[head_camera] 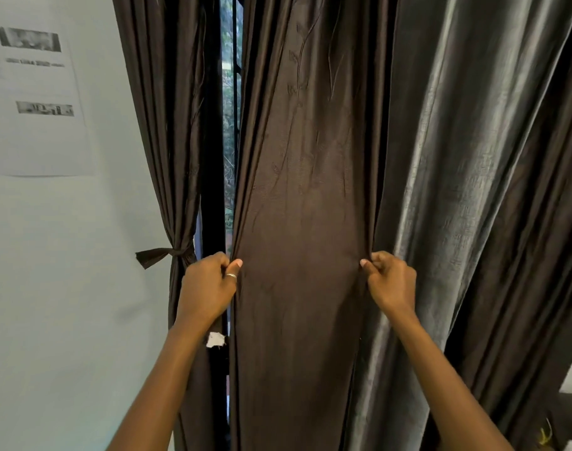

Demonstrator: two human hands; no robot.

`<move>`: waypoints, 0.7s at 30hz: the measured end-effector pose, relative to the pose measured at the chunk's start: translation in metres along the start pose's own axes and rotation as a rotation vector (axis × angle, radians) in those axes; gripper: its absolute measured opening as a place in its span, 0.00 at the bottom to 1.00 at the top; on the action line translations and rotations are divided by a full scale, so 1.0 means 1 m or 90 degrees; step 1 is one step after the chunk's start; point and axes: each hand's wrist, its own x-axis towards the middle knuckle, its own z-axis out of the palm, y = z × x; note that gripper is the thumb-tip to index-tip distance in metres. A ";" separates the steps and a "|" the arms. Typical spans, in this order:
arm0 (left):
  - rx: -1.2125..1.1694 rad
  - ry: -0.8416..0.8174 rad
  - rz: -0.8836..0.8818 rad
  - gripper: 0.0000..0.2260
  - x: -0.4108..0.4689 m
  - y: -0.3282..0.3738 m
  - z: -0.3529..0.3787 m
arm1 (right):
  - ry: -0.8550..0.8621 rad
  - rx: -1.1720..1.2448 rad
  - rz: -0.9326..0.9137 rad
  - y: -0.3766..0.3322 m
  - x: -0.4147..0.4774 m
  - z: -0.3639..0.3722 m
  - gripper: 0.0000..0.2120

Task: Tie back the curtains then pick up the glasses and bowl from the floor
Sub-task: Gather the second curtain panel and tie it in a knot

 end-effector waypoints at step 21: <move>-0.071 -0.043 0.039 0.19 -0.027 0.063 0.058 | -0.010 0.064 -0.252 -0.046 -0.082 0.063 0.04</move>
